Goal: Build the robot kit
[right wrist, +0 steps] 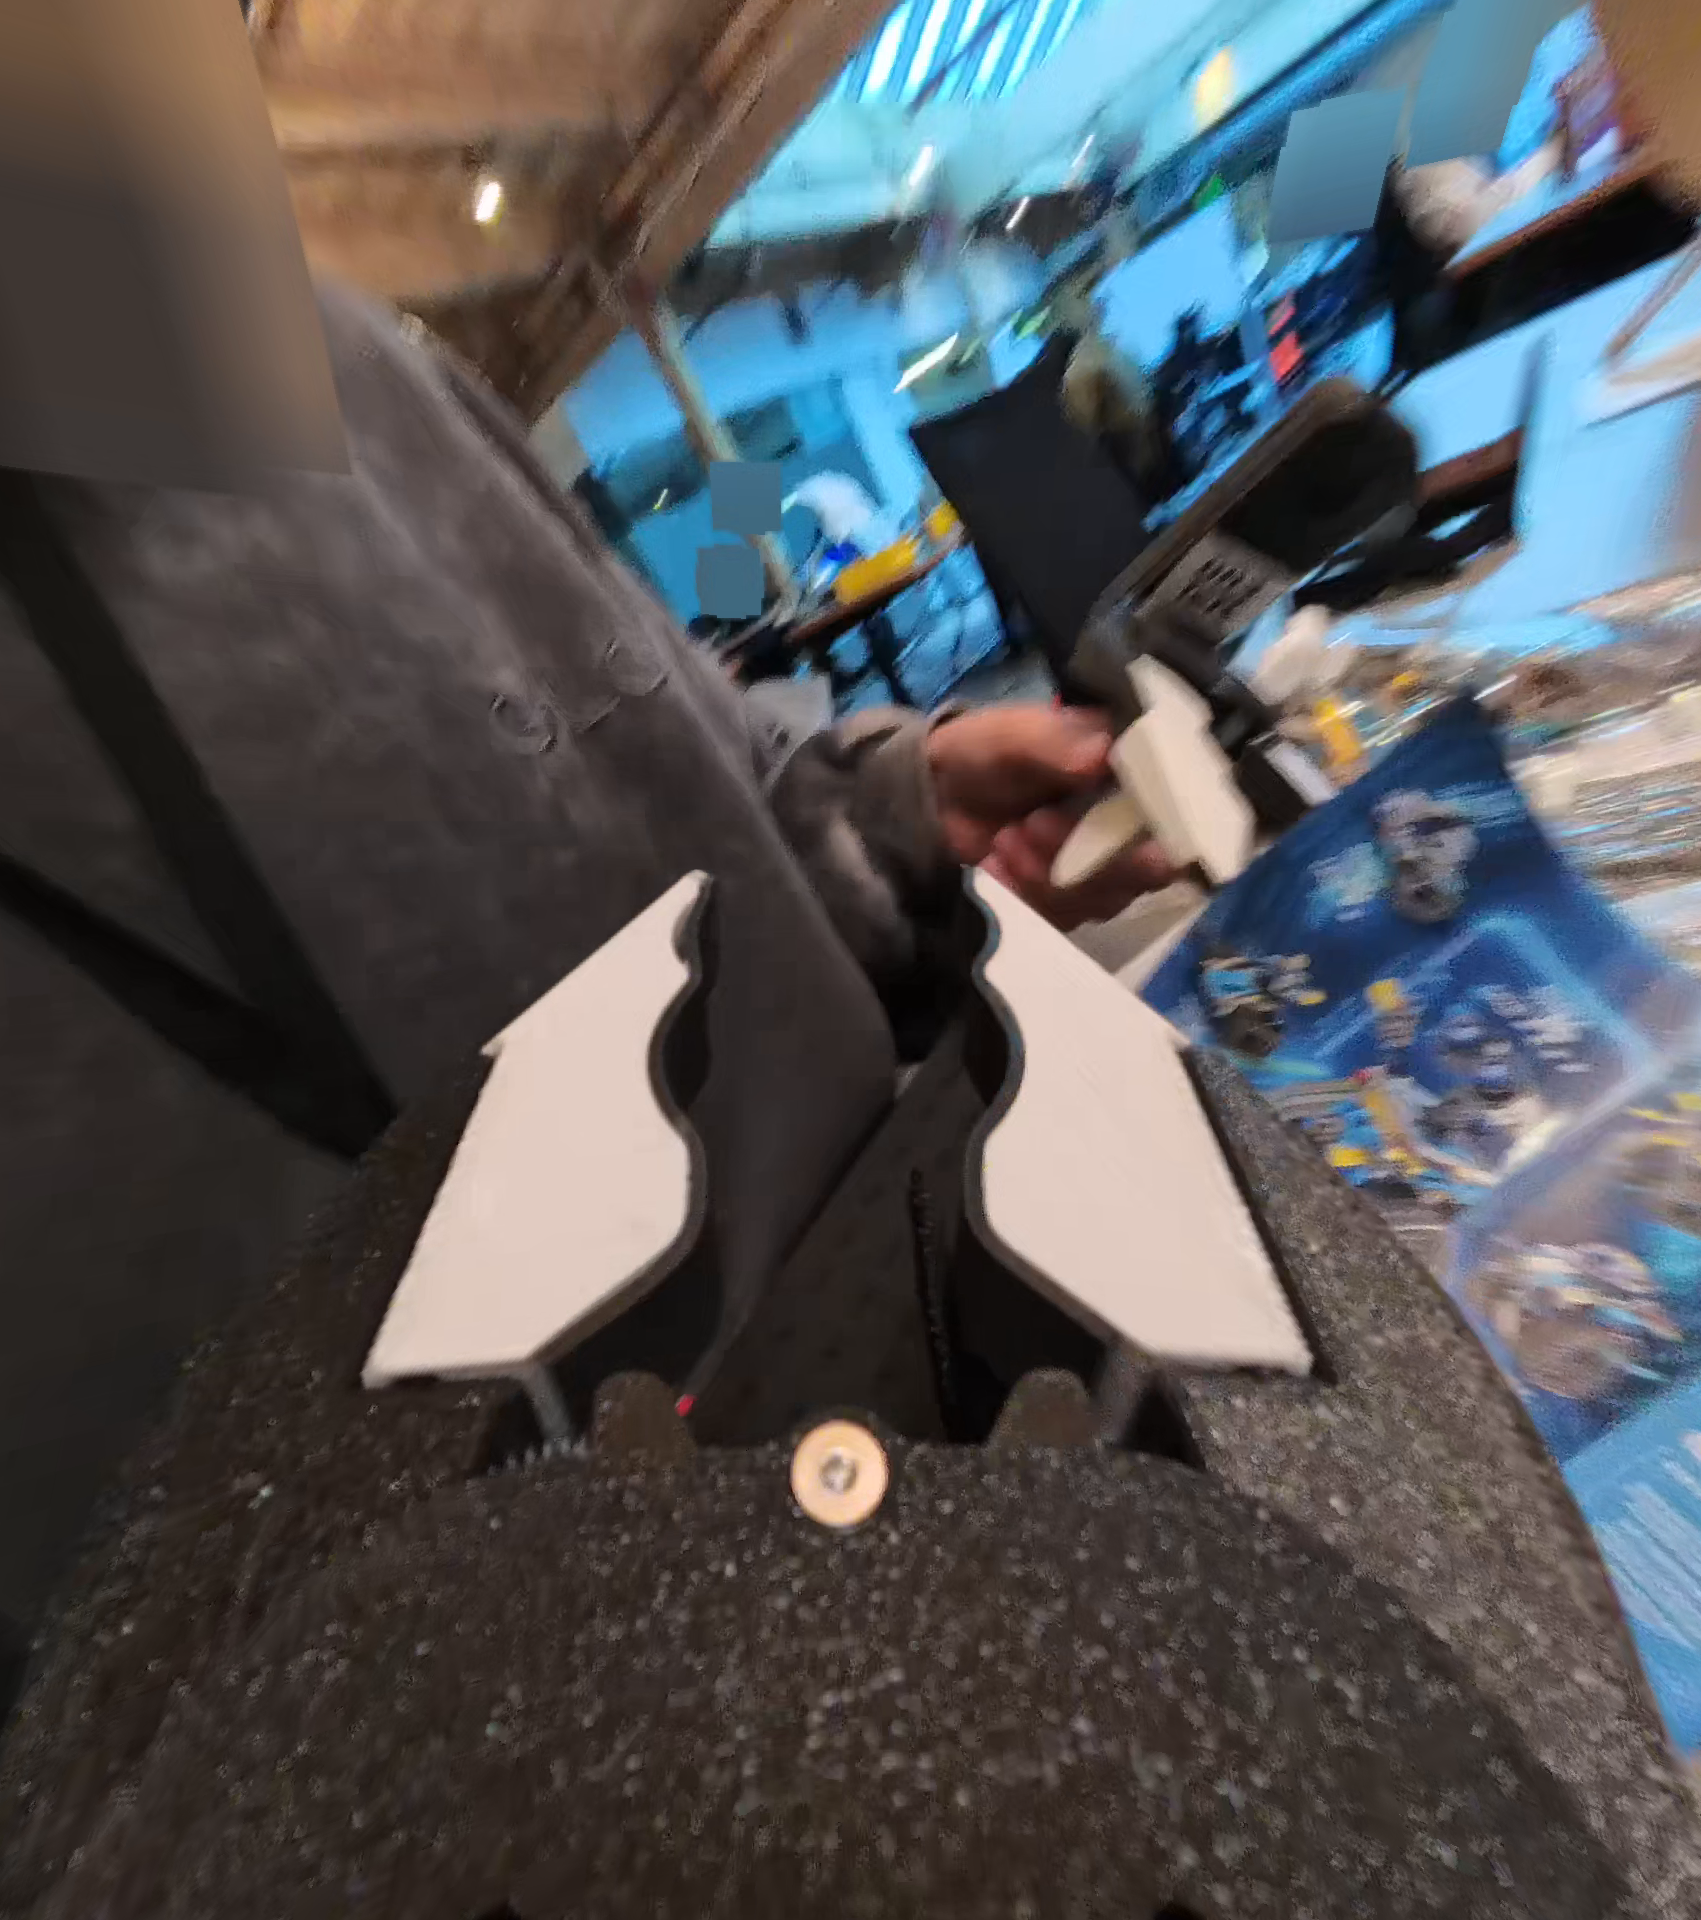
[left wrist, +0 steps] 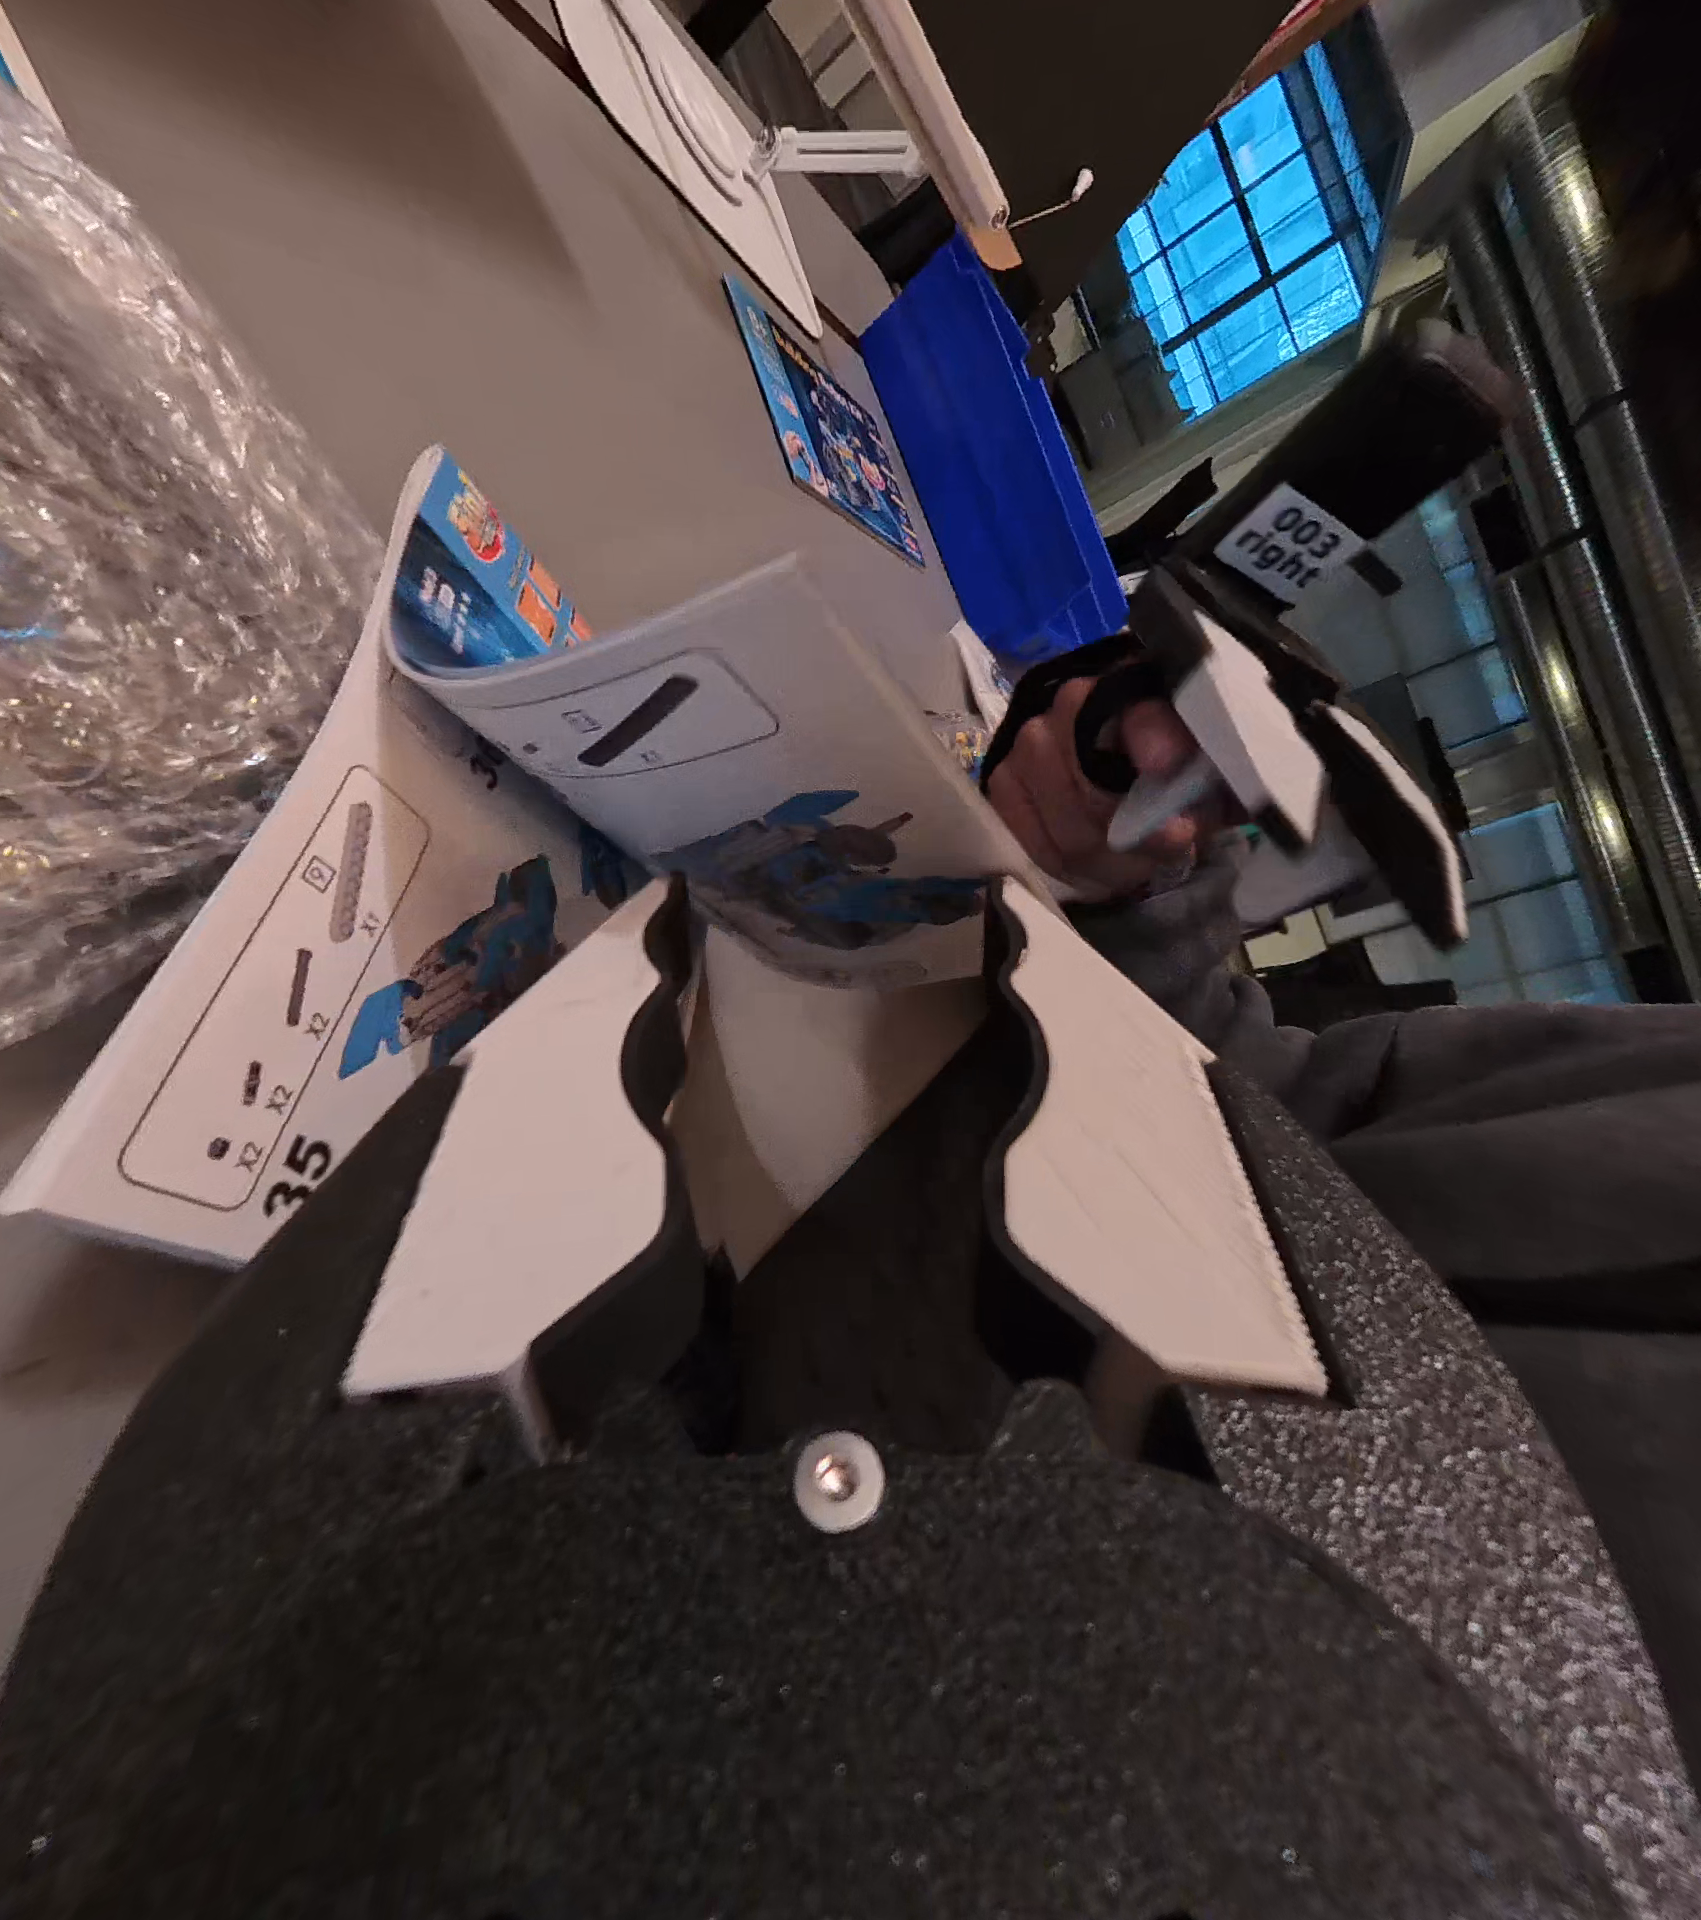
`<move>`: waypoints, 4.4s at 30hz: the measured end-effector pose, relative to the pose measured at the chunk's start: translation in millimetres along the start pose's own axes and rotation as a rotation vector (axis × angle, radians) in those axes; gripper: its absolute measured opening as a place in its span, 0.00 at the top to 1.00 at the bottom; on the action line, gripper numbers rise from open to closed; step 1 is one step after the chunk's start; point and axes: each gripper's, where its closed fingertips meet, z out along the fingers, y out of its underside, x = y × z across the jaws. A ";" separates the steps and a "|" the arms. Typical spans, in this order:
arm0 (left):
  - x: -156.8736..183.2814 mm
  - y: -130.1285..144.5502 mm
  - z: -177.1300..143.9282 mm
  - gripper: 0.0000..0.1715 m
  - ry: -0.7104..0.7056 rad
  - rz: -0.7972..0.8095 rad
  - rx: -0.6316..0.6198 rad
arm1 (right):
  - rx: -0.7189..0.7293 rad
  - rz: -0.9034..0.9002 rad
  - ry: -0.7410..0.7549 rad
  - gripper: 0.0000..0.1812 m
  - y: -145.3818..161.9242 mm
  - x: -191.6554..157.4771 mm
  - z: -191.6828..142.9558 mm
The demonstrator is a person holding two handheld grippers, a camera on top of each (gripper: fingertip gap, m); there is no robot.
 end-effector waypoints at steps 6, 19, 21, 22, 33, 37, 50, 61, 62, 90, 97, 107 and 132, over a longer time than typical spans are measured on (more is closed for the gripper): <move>1.4 4.4 8.6 0.68 0.008 0.011 -0.038 | -0.164 0.073 0.318 0.72 37.5 68.1 8.8; -23.7 18.6 -15.9 0.67 -0.189 0.133 -0.113 | -0.216 0.025 0.479 1.00 42.7 89.9 -24.8; -36.0 14.7 -37.0 0.67 -0.282 0.202 -0.104 | -0.216 0.025 0.504 1.00 41.7 92.3 -35.1; -45.5 12.4 -50.2 0.67 -0.350 0.247 -0.103 | -0.217 0.027 0.518 1.00 41.5 93.7 -41.1; -66.4 16.5 -58.4 0.60 -0.441 0.495 -0.130 | -0.270 0.143 0.958 0.98 63.7 142.3 -167.7; -79.0 20.4 -48.6 0.62 -0.467 0.480 -0.166 | -0.315 0.145 1.000 0.98 71.8 146.6 -173.0; -55.1 29.8 -41.6 0.74 -0.411 0.531 -0.169 | -0.323 -0.138 1.459 0.83 17.8 150.7 -212.8; -7.9 26.0 -7.0 0.94 -0.215 0.622 -0.131 | -0.466 -0.338 0.617 0.61 61.3 92.6 38.6; -4.8 25.6 -5.8 0.94 -0.212 0.649 -0.143 | -0.461 -0.345 0.592 0.61 58.4 93.1 42.5; -33.7 33.9 10.2 0.83 -0.181 0.603 -0.282 | -0.596 -0.425 0.638 0.79 51.9 126.2 -0.1; -39.8 35.1 21.7 0.83 -0.200 0.610 -0.322 | -0.434 -0.312 0.650 0.81 25.2 119.6 -45.6; -12.7 13.9 98.2 0.83 -0.217 0.750 -0.278 | -0.261 -0.027 0.573 0.63 24.3 93.3 -83.9; -58.3 42.5 101.7 0.83 -0.417 0.793 -0.489 | 0.065 0.181 1.325 1.00 53.0 125.1 -268.8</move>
